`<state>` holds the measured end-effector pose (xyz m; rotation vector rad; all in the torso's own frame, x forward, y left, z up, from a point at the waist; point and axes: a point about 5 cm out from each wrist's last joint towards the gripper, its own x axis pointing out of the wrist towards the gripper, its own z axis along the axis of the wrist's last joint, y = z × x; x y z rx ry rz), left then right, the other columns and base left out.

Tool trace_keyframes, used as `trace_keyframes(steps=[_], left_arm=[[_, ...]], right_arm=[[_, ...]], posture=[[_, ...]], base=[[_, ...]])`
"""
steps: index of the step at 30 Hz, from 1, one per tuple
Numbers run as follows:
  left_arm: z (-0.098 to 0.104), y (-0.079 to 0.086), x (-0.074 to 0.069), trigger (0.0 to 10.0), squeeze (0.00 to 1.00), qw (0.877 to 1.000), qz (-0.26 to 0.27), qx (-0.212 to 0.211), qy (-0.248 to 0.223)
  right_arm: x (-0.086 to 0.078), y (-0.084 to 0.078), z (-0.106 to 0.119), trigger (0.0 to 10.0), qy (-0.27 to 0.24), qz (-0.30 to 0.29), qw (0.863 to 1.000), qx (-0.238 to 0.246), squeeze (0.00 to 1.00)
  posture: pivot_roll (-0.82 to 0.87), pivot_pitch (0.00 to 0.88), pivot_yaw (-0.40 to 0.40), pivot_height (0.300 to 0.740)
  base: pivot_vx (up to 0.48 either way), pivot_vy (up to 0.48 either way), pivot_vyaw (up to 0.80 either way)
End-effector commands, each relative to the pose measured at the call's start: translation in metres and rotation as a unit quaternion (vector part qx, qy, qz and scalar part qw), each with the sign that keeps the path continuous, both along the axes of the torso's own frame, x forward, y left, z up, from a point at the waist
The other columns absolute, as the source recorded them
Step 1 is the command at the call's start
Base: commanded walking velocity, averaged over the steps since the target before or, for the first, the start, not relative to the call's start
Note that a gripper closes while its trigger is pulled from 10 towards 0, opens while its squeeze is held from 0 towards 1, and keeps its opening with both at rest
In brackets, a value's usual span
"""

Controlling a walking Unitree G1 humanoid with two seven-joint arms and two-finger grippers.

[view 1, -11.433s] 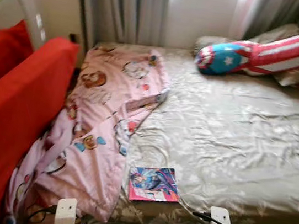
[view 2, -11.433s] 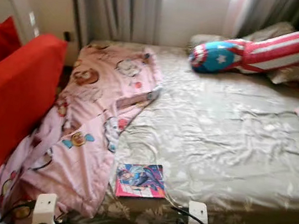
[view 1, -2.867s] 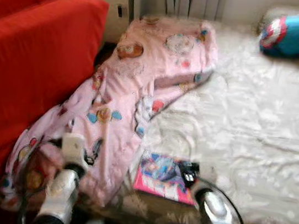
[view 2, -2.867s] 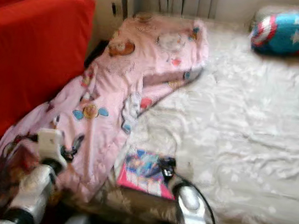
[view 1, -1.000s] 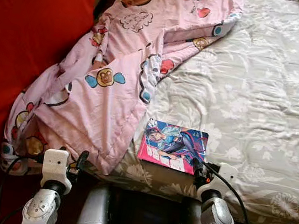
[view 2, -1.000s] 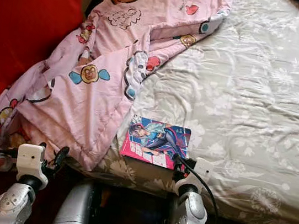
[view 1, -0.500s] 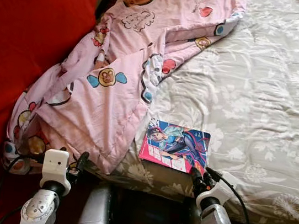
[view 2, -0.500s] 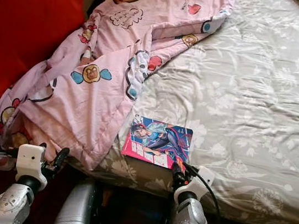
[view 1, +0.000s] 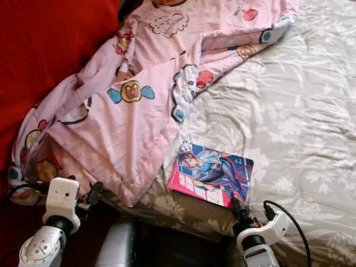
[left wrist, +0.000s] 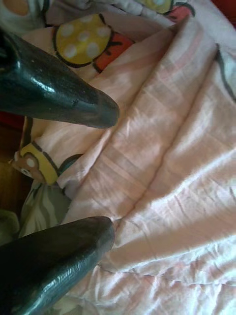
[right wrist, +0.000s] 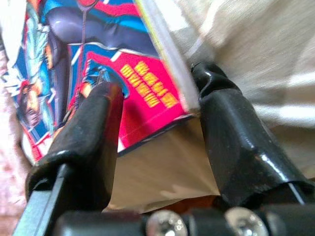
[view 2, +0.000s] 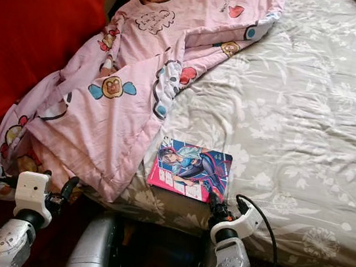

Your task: Clean up the room

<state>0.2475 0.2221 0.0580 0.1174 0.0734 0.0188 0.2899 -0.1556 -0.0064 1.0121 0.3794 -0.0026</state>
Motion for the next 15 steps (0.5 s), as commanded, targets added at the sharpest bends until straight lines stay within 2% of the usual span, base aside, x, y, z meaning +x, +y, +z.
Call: trace_keyframes(steps=[1, 2, 15], left_arm=[[-0.0069, 0.0072, -0.0072, 10.0, 0.0, 1.0, 0.007, 0.013, 0.024], [-0.0065, 0.0079, -0.0069, 10.0, 0.0, 1.0, 0.008, 0.014, 0.024], [-0.0065, 0.0079, -0.0069, 10.0, 0.0, 1.0, 0.008, 0.014, 0.024]], right_arm=[[-0.0119, 0.0252, -0.0119, 10.0, 0.033, 0.042, 0.998, 0.034, 0.0], [-0.0112, 0.0318, -0.0109, 10.0, 0.032, 0.059, 0.997, 0.033, 0.0], [-0.0112, 0.0318, -0.0109, 10.0, 0.032, 0.059, 0.997, 0.033, 0.0]], posture=[[0.16, 0.313, 0.123, 0.611], [0.16, 0.31, 0.124, 0.611], [0.16, 0.31, 0.124, 0.611]], base=[[0.0, 0.0, 0.0], [0.0, 0.0, 0.0], [0.0, 0.0, 0.0]])
